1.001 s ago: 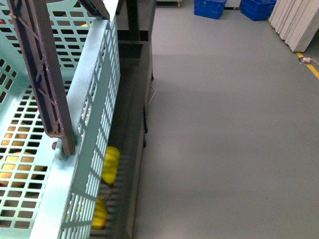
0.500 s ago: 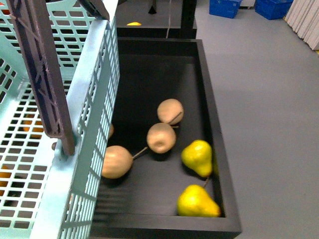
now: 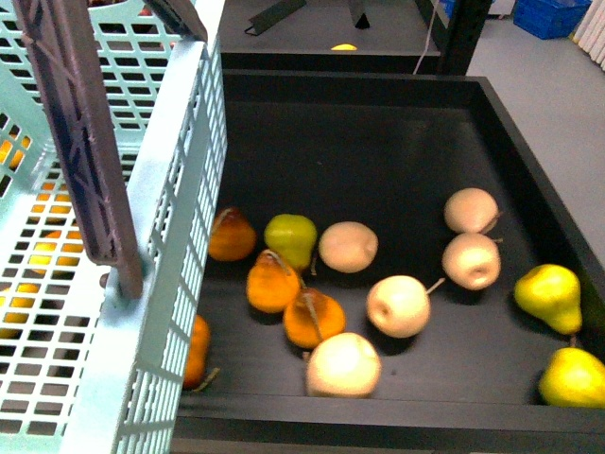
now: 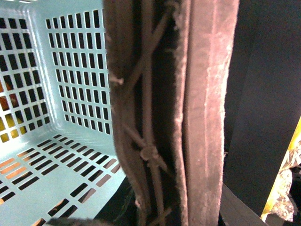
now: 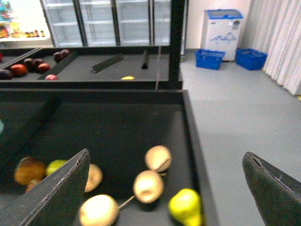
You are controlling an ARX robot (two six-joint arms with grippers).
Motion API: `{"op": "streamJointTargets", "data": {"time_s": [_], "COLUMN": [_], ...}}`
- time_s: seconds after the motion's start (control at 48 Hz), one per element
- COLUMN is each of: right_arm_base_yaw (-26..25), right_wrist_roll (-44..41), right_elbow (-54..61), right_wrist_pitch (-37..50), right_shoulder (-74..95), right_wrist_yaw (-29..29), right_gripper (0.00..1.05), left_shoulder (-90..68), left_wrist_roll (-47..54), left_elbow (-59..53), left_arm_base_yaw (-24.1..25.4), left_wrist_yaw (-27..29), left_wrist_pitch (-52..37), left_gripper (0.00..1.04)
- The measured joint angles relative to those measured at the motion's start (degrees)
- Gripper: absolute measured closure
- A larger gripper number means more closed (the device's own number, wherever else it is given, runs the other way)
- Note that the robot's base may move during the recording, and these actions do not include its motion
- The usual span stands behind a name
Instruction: Pick mango and avocado into basket
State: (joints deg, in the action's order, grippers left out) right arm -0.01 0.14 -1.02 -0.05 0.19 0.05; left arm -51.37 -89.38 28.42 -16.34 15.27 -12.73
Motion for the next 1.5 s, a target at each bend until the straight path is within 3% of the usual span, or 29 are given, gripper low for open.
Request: {"op": "streamJointTargets", "data": {"time_s": [1.501], "right_arm_base_yaw": [0.0], "right_wrist_roll": [0.0], "right_elbow": [0.02], "right_wrist_pitch": [-0.02], "right_shoulder": [0.04], "right_wrist_yaw": [0.0], "right_gripper": [0.09], "left_shoulder": [0.0], "left_wrist_roll": [0.15], "left_elbow": [-0.04], "left_arm_base_yaw": [0.0], "left_wrist_yaw": [0.0], "left_wrist_pitch": [0.02], "left_gripper": [0.88]}}
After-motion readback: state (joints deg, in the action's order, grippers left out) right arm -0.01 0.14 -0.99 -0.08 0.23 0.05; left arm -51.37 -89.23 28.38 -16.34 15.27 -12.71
